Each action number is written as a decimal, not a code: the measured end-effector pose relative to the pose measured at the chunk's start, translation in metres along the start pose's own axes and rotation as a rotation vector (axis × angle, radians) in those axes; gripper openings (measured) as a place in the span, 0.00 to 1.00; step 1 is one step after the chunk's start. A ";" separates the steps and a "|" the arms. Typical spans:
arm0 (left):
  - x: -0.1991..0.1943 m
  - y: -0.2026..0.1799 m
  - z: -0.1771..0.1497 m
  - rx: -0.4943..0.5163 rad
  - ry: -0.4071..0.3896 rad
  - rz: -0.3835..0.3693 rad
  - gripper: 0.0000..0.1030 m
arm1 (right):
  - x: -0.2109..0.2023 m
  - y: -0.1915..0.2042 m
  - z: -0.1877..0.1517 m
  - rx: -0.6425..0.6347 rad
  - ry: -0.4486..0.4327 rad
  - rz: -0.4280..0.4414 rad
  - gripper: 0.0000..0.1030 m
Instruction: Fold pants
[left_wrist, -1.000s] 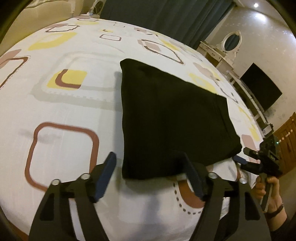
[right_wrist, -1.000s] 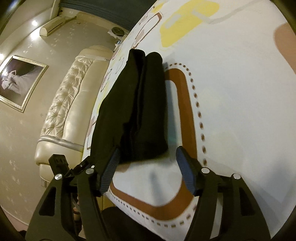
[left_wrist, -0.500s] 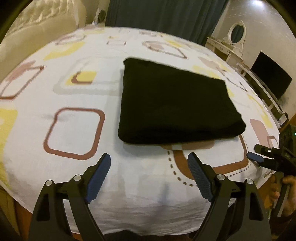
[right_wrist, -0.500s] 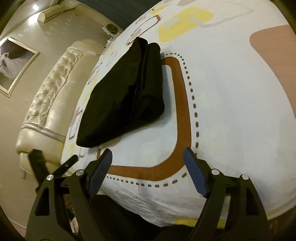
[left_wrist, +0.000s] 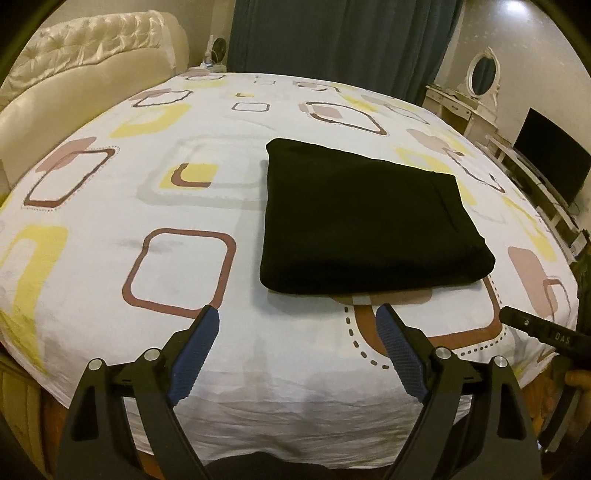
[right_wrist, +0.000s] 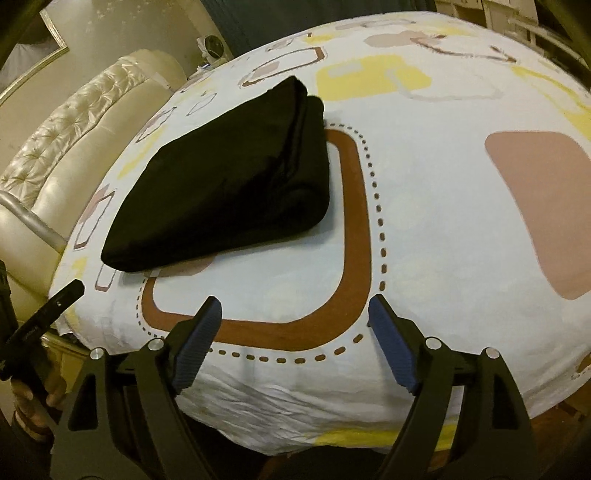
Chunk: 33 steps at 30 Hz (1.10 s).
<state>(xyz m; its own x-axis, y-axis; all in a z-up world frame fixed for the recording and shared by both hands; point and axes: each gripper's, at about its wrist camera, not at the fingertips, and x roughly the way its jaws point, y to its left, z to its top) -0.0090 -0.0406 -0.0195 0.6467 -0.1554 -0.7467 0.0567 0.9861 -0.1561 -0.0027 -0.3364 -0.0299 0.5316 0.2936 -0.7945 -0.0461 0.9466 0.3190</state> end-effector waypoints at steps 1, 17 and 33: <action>0.001 0.001 0.000 -0.005 0.004 -0.003 0.84 | -0.002 0.001 0.001 -0.012 -0.010 -0.014 0.80; -0.002 -0.010 -0.001 0.028 -0.010 0.051 0.84 | -0.009 0.010 0.005 -0.069 -0.049 -0.056 0.82; 0.001 -0.012 0.000 0.044 0.003 0.071 0.84 | -0.007 0.013 0.002 -0.078 -0.040 -0.047 0.82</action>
<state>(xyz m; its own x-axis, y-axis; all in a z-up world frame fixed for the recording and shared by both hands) -0.0092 -0.0527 -0.0178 0.6483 -0.0852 -0.7566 0.0446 0.9963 -0.0740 -0.0051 -0.3265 -0.0190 0.5681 0.2442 -0.7859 -0.0847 0.9672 0.2393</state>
